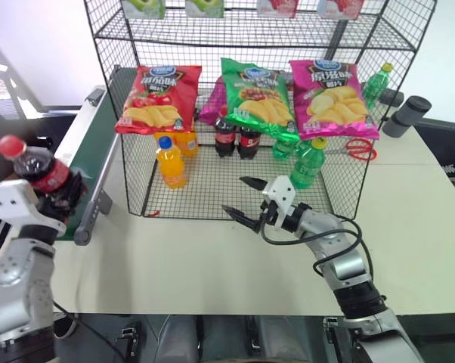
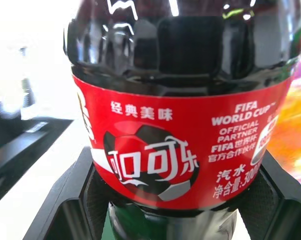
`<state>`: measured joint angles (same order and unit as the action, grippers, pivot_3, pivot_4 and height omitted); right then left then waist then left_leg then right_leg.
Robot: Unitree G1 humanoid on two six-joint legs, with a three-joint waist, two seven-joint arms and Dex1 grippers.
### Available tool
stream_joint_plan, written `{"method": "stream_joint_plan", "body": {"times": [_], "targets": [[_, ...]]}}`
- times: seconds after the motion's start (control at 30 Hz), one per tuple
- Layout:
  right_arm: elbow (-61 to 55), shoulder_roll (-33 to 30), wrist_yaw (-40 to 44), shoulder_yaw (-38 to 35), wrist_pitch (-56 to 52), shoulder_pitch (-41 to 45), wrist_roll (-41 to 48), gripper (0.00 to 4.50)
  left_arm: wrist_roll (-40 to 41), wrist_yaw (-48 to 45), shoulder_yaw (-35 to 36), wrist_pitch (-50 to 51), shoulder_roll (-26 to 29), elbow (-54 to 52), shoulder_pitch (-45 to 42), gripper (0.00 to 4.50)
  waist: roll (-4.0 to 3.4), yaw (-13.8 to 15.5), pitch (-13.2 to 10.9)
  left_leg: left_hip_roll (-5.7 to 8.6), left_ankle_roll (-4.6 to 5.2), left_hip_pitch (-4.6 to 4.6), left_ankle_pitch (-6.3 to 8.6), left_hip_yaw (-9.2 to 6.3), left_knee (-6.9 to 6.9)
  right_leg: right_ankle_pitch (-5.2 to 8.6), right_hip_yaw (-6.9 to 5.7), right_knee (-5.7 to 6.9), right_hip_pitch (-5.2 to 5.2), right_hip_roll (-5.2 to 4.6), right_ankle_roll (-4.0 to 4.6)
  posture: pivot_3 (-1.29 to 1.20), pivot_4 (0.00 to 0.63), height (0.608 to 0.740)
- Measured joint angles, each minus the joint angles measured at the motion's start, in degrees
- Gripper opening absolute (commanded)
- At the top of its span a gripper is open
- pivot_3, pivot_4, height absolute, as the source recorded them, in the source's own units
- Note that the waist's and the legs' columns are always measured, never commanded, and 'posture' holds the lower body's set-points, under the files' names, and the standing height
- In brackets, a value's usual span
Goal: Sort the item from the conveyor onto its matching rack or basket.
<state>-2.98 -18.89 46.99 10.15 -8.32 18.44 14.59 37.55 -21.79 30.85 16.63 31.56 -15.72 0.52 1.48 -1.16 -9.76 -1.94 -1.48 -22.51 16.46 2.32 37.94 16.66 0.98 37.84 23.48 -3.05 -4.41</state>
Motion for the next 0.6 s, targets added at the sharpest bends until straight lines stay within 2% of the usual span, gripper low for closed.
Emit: {"method": "stream_joint_plan", "body": {"times": [0.17,0.27,0.43,0.6], "targets": [[-5.3,-4.3,5.65,-0.5,-7.37,1.66,6.25,4.5,14.63,-8.76,-0.32,12.32,7.54,-10.61,4.6,2.86,-0.12,-0.48,-0.02,0.07,0.0,0.01,0.0,0.01,-0.2,0.01,-0.07,-0.18,-0.01,-0.11,0.02,0.0,0.15,0.734],[-7.39,-4.81,6.78,-1.6,-12.1,3.08,10.5,4.5,19.34,-10.94,-1.89,17.28,8.99,-12.2,5.33,2.86,-0.13,-0.74,-0.03,0.07,-0.01,0.01,-0.02,-0.05,-0.22,0.02,-0.14,-0.18,-0.01,-0.11,0.03,0.0,0.15,0.734],[-11.47,-4.68,6.6,-4.07,-21.82,6.57,19.97,4.5,21.8,-13.16,-10.39,22.54,9.78,-14.71,1.74,2.86,-0.14,-0.87,-0.04,0.11,-0.01,0.0,-0.03,-0.05,-0.21,0.02,-0.15,-0.26,-0.08,-0.14,0.03,0.0,0.15,0.734],[-13.35,-4.55,4.79,-4.31,-28.88,6.79,24.88,4.5,20.87,-17.54,-20.72,24.21,7.45,-12.79,-2.68,2.86,-0.15,-0.87,-0.04,0.13,0.0,-0.04,-0.03,-0.04,-0.25,-0.03,-0.17,-0.32,-0.06,-0.13,-0.05,0.0,0.15,0.734]]}}
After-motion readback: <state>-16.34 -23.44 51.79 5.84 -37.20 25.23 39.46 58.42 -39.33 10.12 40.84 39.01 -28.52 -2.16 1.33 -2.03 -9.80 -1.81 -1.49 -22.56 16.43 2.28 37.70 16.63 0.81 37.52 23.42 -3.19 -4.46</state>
